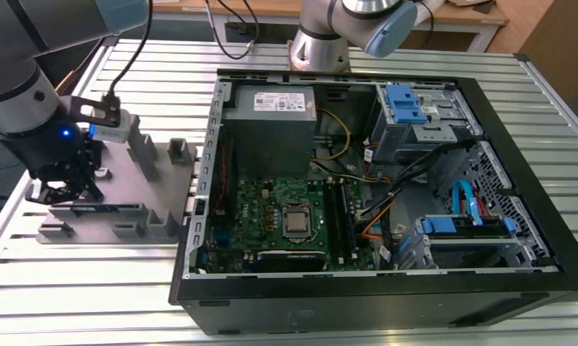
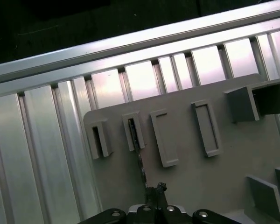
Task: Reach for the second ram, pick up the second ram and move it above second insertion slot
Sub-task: 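Pick up the second ram and move it above second insertion slot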
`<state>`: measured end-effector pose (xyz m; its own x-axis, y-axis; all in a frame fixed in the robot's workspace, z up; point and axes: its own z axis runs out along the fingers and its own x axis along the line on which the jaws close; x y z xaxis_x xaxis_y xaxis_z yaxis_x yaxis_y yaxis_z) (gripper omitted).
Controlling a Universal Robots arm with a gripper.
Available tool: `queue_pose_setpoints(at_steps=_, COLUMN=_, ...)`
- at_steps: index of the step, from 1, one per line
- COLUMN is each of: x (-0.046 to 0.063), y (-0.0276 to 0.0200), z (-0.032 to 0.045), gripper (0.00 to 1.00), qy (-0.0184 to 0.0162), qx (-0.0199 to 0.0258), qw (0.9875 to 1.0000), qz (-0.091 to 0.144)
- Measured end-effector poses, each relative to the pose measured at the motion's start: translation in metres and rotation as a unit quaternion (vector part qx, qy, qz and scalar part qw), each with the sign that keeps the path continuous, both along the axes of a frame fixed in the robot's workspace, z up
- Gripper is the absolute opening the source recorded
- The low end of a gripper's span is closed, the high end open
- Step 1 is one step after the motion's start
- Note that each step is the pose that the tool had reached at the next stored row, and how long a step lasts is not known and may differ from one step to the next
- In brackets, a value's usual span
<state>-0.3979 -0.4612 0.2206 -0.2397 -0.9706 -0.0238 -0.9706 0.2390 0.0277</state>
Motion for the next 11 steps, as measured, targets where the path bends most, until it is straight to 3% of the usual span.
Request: queue_pose_setpoints(at_steps=11, x=0.0000, y=0.0000, z=0.0000, gripper=0.11, qy=0.0000, qx=0.0000, qw=0.9986, qz=0.052)
